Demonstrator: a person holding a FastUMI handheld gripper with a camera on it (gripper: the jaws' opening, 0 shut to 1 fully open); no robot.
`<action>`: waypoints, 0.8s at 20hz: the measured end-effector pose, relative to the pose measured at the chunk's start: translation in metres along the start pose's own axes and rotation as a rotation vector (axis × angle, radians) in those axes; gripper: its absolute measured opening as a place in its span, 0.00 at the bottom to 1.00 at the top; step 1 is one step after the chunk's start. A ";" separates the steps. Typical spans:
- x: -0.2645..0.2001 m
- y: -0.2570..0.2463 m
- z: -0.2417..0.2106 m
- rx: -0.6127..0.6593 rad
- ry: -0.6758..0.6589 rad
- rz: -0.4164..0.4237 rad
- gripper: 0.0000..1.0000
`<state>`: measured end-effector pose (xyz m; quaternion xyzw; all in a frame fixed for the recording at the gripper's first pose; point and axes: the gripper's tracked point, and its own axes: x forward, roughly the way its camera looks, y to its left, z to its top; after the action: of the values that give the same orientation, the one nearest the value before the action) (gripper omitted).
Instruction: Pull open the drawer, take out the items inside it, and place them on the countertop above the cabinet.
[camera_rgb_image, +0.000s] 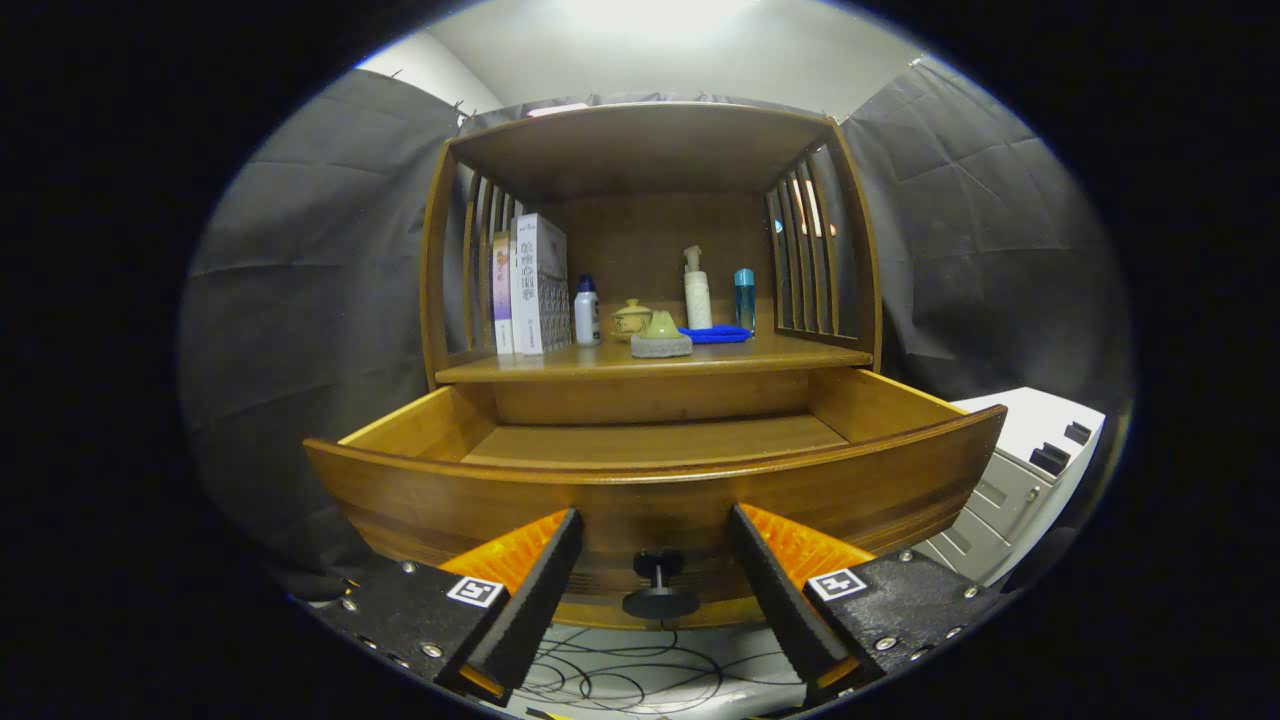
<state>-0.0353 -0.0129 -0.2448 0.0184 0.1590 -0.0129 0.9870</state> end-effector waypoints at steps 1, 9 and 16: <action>0.005 0.000 0.002 -0.004 -0.001 -0.002 0.95; 0.059 -0.004 0.018 -0.016 0.008 -0.006 0.94; 0.102 -0.012 0.021 -0.030 0.034 -0.014 0.95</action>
<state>0.0682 -0.0282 -0.2571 0.0029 0.1760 -0.0171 0.9842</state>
